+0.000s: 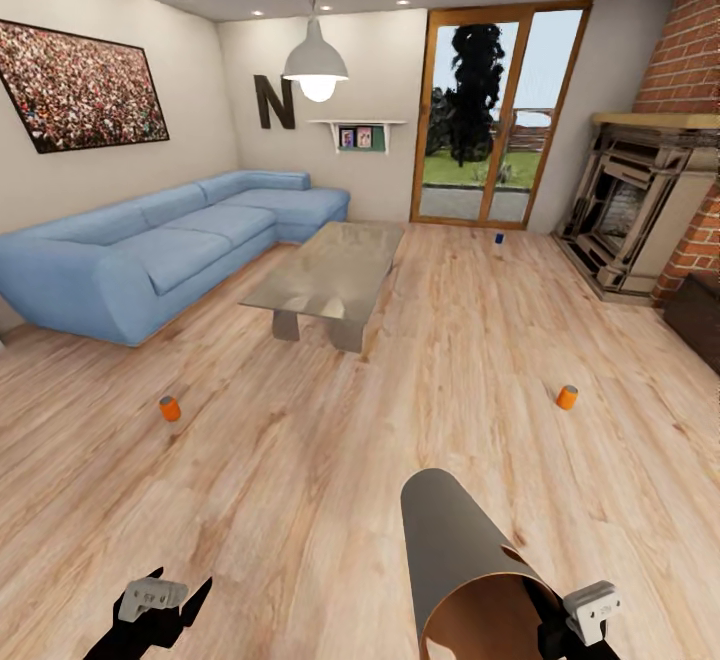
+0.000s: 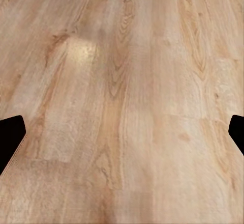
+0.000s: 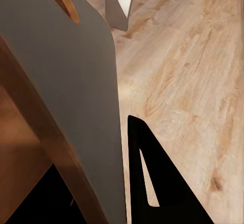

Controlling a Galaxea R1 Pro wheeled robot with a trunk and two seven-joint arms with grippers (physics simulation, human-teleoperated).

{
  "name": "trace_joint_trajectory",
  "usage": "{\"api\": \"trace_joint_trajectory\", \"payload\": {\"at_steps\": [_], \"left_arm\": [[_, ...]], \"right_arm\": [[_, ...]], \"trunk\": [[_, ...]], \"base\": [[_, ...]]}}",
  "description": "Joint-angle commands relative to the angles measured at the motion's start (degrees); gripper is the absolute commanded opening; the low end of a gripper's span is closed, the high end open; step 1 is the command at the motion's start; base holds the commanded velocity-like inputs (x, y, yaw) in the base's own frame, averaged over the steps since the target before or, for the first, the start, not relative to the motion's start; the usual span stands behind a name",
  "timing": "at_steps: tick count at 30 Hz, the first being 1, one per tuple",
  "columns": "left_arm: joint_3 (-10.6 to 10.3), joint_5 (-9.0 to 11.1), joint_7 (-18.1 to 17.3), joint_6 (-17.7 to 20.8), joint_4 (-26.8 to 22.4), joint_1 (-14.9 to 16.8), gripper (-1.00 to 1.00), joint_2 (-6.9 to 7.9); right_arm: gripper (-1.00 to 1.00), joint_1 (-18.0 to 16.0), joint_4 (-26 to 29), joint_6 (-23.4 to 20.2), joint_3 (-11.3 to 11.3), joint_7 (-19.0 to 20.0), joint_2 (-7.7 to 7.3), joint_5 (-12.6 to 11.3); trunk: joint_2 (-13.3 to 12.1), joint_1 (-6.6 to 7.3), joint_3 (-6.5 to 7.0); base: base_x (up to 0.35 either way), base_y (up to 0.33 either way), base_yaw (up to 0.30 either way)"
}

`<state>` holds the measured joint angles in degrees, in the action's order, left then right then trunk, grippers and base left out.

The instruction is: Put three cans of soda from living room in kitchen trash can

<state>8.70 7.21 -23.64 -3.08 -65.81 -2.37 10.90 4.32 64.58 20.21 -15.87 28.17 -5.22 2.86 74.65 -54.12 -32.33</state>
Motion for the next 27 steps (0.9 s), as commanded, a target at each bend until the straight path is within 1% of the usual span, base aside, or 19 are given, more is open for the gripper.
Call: {"api": "trace_joint_trajectory", "payload": {"at_steps": [1, 7, 27], "left_arm": [[0.0, 0.0, 0.0, 0.0, 0.0, 0.0, 1.00, 0.00], [0.0, 0.0, 0.0, -0.1, 0.0, 0.0, 1.00, 0.00], [0.0, 0.0, 0.0, -0.1, 0.0, 0.0, 1.00, 0.00]], "right_arm": [[-1.00, 0.0, 0.1, 0.0, 0.0, 0.4, 0.02, -0.6], [-1.00, 0.0, 0.0, 0.1, 0.0, 0.4, 0.03, -0.6], [-1.00, 0.0, -0.1, 0.0, 0.1, 0.4, 0.03, -0.5]], "trunk": [[0.0, 0.00, 0.01], [0.0, 0.00, 0.01], [0.0, 0.00, -0.06]], "base": [[0.173, 0.283, -0.118], [0.161, 0.286, -0.052], [0.136, 0.292, -0.002]]}}
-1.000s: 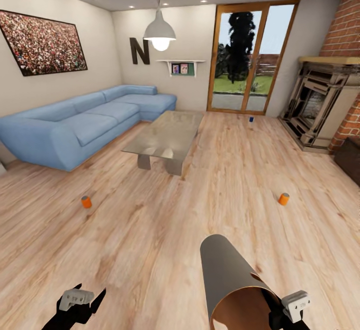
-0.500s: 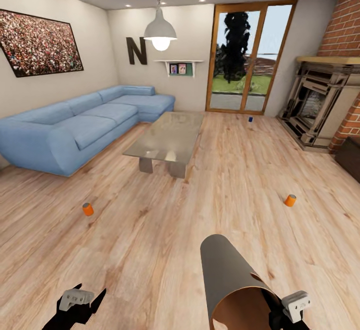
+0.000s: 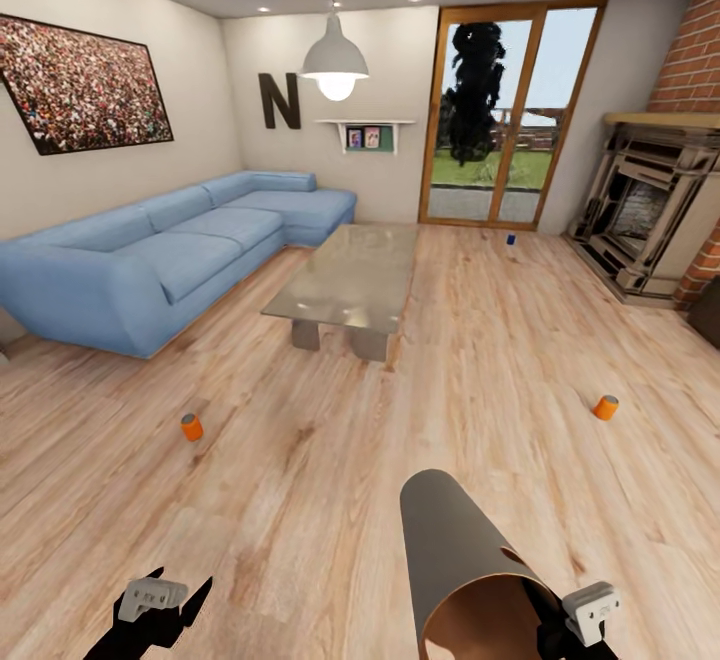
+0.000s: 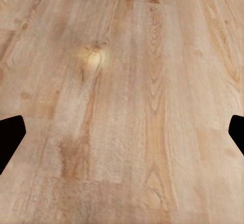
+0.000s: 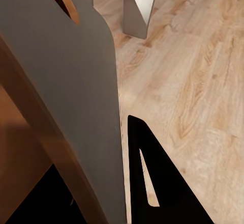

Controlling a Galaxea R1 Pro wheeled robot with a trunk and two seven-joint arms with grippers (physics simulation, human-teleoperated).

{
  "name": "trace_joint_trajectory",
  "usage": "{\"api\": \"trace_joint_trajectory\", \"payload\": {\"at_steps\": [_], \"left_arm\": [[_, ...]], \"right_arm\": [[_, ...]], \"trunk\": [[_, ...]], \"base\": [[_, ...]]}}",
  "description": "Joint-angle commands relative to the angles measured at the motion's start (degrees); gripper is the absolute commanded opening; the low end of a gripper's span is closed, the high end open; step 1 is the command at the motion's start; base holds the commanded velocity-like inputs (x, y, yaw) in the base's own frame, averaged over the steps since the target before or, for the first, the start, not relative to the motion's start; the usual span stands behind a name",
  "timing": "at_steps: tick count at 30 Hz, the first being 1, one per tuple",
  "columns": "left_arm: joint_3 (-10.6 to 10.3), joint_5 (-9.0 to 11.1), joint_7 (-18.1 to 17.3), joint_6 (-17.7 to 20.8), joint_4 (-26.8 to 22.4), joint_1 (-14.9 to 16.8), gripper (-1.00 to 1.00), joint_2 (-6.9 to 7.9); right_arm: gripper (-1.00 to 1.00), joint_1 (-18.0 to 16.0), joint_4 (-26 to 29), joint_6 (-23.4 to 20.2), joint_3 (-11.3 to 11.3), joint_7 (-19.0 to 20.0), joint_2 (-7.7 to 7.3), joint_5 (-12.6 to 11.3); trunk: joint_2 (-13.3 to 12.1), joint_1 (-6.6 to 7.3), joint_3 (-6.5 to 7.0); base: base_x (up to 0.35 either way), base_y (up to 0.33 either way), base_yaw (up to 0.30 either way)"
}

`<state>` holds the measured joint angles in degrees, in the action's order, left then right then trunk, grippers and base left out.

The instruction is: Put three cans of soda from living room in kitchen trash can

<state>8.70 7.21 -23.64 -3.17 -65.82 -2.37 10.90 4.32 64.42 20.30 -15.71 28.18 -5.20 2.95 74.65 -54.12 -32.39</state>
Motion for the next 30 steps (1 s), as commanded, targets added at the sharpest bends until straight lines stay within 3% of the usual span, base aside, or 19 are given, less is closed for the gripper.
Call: {"api": "trace_joint_trajectory", "payload": {"at_steps": [1, 14, 30], "left_arm": [[0.0, 0.0, 0.0, 0.0, 0.0, 0.0, 1.00, 0.00], [0.0, 0.0, -0.1, -0.1, 0.0, 0.0, 1.00, 0.00], [0.0, -0.2, -0.1, -0.2, 0.1, 0.0, 1.00, -0.02]], "right_arm": [[-1.00, 0.0, 0.1, -0.1, 0.0, 0.4, 0.01, -0.6], [-1.00, 0.0, 0.0, -0.1, 0.2, 0.4, 0.01, -0.4], [-1.00, 0.1, 0.0, -0.2, 0.3, 0.2, 0.01, -0.4]], "trunk": [[0.0, 0.00, -0.02], [0.0, 0.00, -0.23], [0.0, 0.00, -0.42]], "base": [[0.139, 0.293, 0.000], [0.155, 0.293, -0.016], [0.164, 0.293, -0.217]]}}
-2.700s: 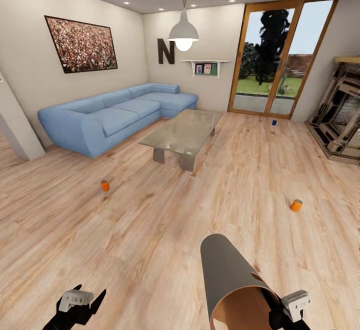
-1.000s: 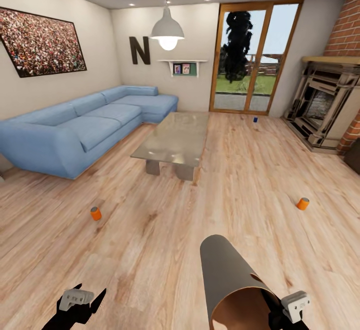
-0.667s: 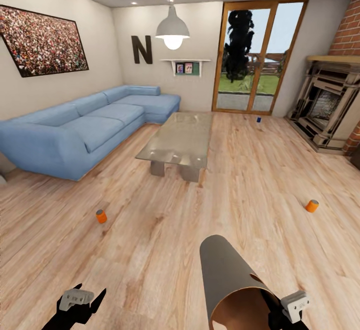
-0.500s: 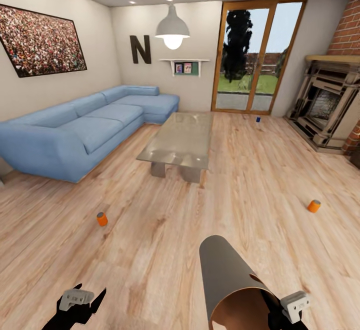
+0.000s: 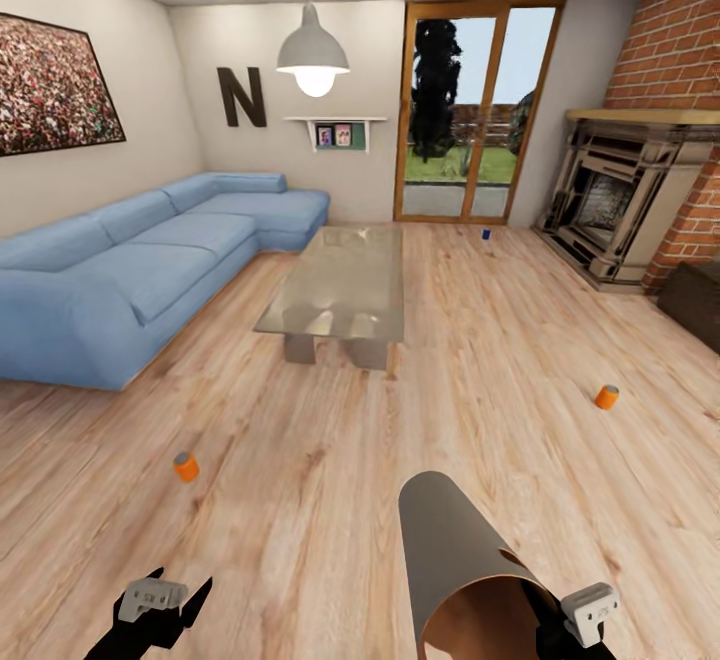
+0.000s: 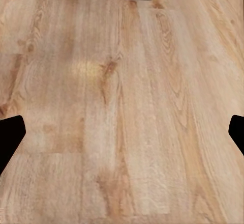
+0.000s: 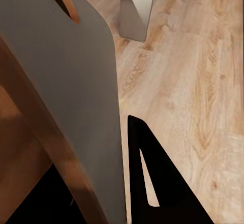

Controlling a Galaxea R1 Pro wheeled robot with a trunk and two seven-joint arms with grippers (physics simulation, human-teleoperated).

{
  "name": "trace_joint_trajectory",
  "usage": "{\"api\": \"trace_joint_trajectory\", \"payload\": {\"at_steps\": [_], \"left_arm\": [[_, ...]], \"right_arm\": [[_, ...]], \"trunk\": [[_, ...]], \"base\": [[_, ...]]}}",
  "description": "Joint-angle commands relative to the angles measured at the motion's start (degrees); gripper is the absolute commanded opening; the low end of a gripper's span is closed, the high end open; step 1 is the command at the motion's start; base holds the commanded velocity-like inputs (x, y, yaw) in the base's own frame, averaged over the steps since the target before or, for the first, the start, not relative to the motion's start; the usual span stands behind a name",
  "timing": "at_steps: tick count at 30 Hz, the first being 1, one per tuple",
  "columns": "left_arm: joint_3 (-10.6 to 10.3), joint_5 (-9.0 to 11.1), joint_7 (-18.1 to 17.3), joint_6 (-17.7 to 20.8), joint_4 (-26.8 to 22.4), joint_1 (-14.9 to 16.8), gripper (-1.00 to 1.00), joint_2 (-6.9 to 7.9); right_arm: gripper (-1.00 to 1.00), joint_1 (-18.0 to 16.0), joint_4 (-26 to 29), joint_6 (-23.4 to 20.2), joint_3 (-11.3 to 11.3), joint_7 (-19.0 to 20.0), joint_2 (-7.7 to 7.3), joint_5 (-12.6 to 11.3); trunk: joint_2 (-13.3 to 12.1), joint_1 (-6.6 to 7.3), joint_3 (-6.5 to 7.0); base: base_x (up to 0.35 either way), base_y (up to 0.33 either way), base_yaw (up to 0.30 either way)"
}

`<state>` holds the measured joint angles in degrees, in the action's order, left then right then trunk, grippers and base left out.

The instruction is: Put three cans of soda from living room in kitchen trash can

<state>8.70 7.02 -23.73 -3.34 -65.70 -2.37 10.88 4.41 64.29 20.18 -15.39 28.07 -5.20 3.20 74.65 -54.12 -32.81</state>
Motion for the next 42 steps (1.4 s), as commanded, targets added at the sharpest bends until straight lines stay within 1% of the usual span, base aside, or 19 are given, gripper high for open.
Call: {"api": "trace_joint_trajectory", "payload": {"at_steps": [1, 9, 12, 14, 15, 16, 18, 19, 20, 21, 22, 23, 24, 25, 26, 31, 36, 37, 42], "left_arm": [[0.0, 0.0, 0.0, 0.0, 0.0, 0.0, 1.00, 0.00], [0.0, 0.3, 0.1, 0.3, 0.0, 0.0, 1.00, 0.05], [0.0, 0.3, 0.1, 1.6, -0.6, 0.1, 1.00, 0.43], [0.0, 0.4, 0.2, 4.9, -2.1, 0.6, 1.00, 0.62], [0.2, 0.4, 0.3, 7.8, -3.2, 1.7, 1.00, 0.72], [0.5, 0.4, 0.4, 9.3, -3.6, 2.5, 1.00, 0.77], [2.1, 0.4, 0.4, 13.0, -4.6, 5.7, 1.00, 0.87], [3.9, 0.4, 0.5, 15.6, -5.2, 7.9, 1.00, 1.01], [4.9, 0.4, 0.5, 17.1, -5.6, 9.0, 1.00, 1.08], [6.9, 0.4, 0.8, 19.7, -6.3, 11.1, 1.00, 1.14], [7.8, 0.4, 1.0, 20.6, -6.6, 12.0, 1.00, 1.16], [9.7, 0.4, 1.9, 22.0, -7.1, 13.3, 1.00, 1.09], [10.5, 0.4, 2.6, 22.5, -7.2, 13.7, 1.00, 1.05], [11.8, 0.4, 4.5, 23.2, -7.4, 14.4, 1.00, 0.89], [13.3, 0.6, 8.1, 23.7, -7.5, 15.1, 1.00, 0.68], [14.8, 2.2, 11.0, 22.2, -7.4, 15.4, 1.00, 0.56], [15.3, 2.3, 11.2, 20.8, -5.7, 15.5, 1.00, 0.61], [15.4, 2.2, 11.0, 19.8, -4.4, 15.5, 1.00, 0.64], [15.2, 1.9, 10.8, 18.8, -1.2, 15.5, 1.00, 0.65]], "right_arm": [[-1.00, 0.0, 0.1, -0.1, 0.0, 0.3, 0.01, -0.6], [-1.00, 0.0, 0.1, -0.1, 0.1, 0.3, 0.01, -0.3], [-1.00, 0.0, -0.2, -0.1, 0.1, 0.2, 0.01, -0.3], [-1.00, 0.0, -0.3, -0.1, 0.2, 0.2, 0.01, -0.3], [-1.00, 0.0, -0.4, -0.1, 0.2, 0.2, 0.01, -0.3], [-1.00, 0.0, -0.5, -0.1, 0.2, 0.1, 0.01, -0.3], [-1.00, 0.0, -0.6, -0.1, 0.2, 0.1, 0.01, -0.3], [-1.00, 0.0, -0.6, -0.1, 0.2, 0.1, 0.01, -0.3], [-1.00, 0.0, -0.6, -0.1, 0.2, 0.1, 0.01, -0.3], [-1.00, 0.0, -0.6, -0.1, 0.2, 0.1, 0.01, -0.3], [-1.00, 0.0, -0.6, -0.1, 0.2, 0.1, 0.01, -0.3], [-1.00, 0.0, -0.6, -0.1, 0.2, 0.0, 0.01, -0.3], [-1.00, 0.0, -0.6, -0.1, 0.3, 0.0, 0.01, -0.3], [-1.00, 0.0, -0.6, -0.1, 0.3, 0.0, 0.01, -0.3], [-1.00, 0.0, -0.6, -0.1, 0.3, 0.0, 0.01, -0.3], [-1.00, 0.0, -0.7, -0.1, 0.3, -0.2, 0.01, -0.3], [-1.00, 0.0, -0.7, -0.1, 0.3, -0.2, 0.06, -0.2], [-1.00, 0.0, -0.7, -0.1, 0.3, -0.2, 0.08, -0.2], [-1.00, 0.0, -0.7, -0.1, 0.3, -0.3, 0.10, -0.3]], "trunk": [[0.0, 0.00, 0.01], [0.0, 0.00, -0.03], [0.0, 0.00, -0.08], [0.0, 0.00, -0.13], [0.0, 0.00, -0.15], [0.0, 0.00, -0.18], [0.0, 0.00, -0.23], [0.0, 0.00, -0.25], [0.0, 0.00, -0.27], [0.0, 0.00, -0.30], [0.0, 0.00, -0.32], [0.0, 0.00, -0.35], [0.0, 0.00, -0.38], [0.0, 0.00, -0.41], [0.0, 0.00, -0.44], [0.0, 0.00, -0.62], [0.0, 0.00, -0.68], [0.0, 0.00, -0.70], [0.0, 0.00, -0.95]], "base": [[0.167, 0.293, -0.207], [0.167, 0.293, -0.181], [0.171, 0.293, -0.149], [0.178, 0.292, -0.134], [0.180, 0.292, -0.128], [0.180, 0.291, -0.126], [0.181, 0.291, -0.123], [0.182, 0.291, -0.121], [0.182, 0.291, -0.120], [0.182, 0.291, -0.117], [0.182, 0.291, -0.115], [0.183, 0.290, -0.106], [0.183, 0.289, -0.096], [0.187, 0.287, -0.065], [0.198, 0.283, -0.027], [0.206, 0.278, -0.013], [0.230, 0.256, -0.002], [0.247, 0.240, 0.000], [0.256, 0.230, 0.000]]}}
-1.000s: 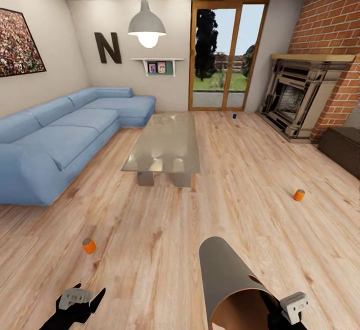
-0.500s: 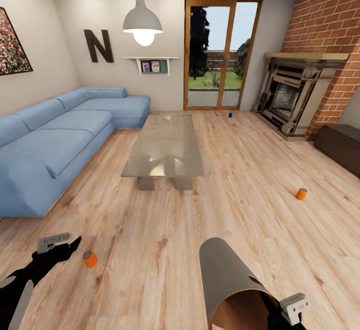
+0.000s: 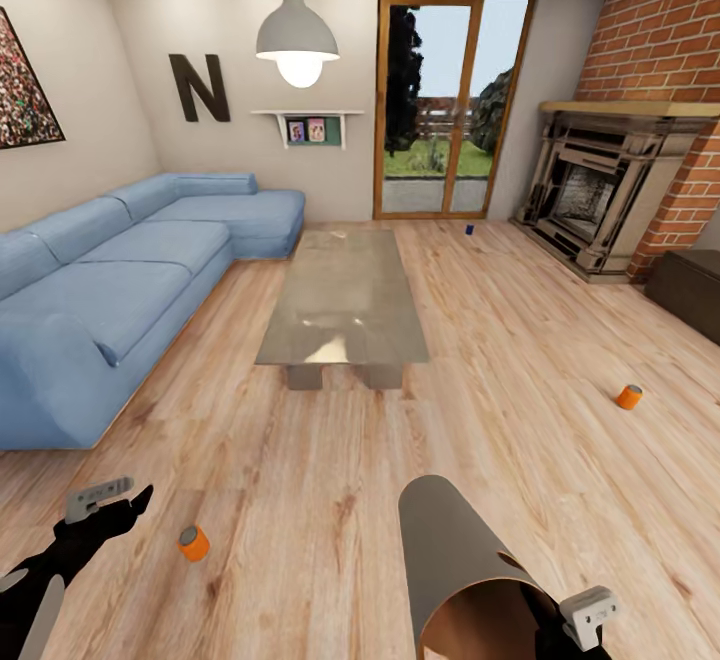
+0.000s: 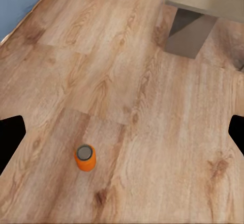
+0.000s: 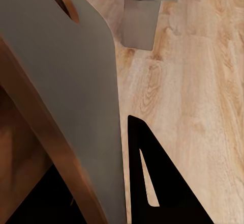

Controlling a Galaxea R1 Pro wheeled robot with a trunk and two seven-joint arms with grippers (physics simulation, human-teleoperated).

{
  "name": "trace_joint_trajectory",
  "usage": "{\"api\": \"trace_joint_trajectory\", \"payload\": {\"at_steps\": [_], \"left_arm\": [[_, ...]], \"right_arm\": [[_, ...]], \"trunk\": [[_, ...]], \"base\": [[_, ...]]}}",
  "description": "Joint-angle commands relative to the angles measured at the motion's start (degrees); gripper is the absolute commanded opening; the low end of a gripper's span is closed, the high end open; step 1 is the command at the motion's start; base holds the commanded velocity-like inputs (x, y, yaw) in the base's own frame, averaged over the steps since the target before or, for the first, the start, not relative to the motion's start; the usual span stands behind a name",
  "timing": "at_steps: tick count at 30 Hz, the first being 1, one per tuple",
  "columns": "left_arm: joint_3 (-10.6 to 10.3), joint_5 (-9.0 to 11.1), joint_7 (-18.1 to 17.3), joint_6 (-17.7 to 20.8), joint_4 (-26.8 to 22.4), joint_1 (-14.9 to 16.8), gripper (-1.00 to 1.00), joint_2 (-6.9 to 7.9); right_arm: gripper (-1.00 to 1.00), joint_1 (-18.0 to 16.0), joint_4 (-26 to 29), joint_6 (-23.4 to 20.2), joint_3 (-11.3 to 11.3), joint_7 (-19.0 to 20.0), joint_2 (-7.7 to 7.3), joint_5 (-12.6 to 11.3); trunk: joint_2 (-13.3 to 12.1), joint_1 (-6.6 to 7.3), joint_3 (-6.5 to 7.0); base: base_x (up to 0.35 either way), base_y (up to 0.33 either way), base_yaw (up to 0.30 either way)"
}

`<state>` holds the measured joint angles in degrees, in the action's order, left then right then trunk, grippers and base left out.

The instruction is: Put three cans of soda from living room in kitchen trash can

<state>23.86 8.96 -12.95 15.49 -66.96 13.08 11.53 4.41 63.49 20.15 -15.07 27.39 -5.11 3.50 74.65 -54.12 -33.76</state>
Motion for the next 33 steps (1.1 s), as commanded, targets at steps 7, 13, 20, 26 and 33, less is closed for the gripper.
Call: {"api": "trace_joint_trajectory", "payload": {"at_steps": [7, 13, 20, 26, 33], "left_arm": [[-4.4, -0.3, -0.1, -1.7, 3.9, 0.0, 1.00, -0.01], [-7.3, -0.3, -0.2, -2.2, 6.4, 0.0, 1.00, -0.01], [-9.1, -0.3, -0.2, -2.2, 6.7, 0.0, 1.00, -0.01], [-11.5, -0.2, -0.2, -2.3, 6.7, -0.1, 1.00, -0.01], [-11.8, -0.4, -0.2, -1.6, 6.7, 0.0, 1.00, -0.01]], "right_arm": [[-1.00, 0.0, 0.1, -0.1, -0.1, 0.3, 0.01, -0.9], [-1.00, 0.0, 0.1, -0.1, -0.3, 0.3, 0.02, -1.1], [-1.00, 0.0, 0.1, -0.2, -0.5, 0.3, 0.02, -1.1], [-1.00, 0.0, 0.1, -0.2, -0.6, 0.3, 0.02, -1.0], [-1.00, 0.0, 0.1, -0.1, -0.6, 0.2, 0.02, -1.0]], "trunk": [[0.0, 0.00, -0.56], [0.0, 0.00, -1.09], [0.0, 0.00, -1.28], [0.0, 0.00, -1.31], [0.0, 0.00, -1.31]], "base": [[0.280, 0.190, 0.000], [0.292, 0.169, 0.000], [0.266, 0.143, 0.000], [0.144, 0.063, 0.000], [0.017, 0.007, 0.000]]}}
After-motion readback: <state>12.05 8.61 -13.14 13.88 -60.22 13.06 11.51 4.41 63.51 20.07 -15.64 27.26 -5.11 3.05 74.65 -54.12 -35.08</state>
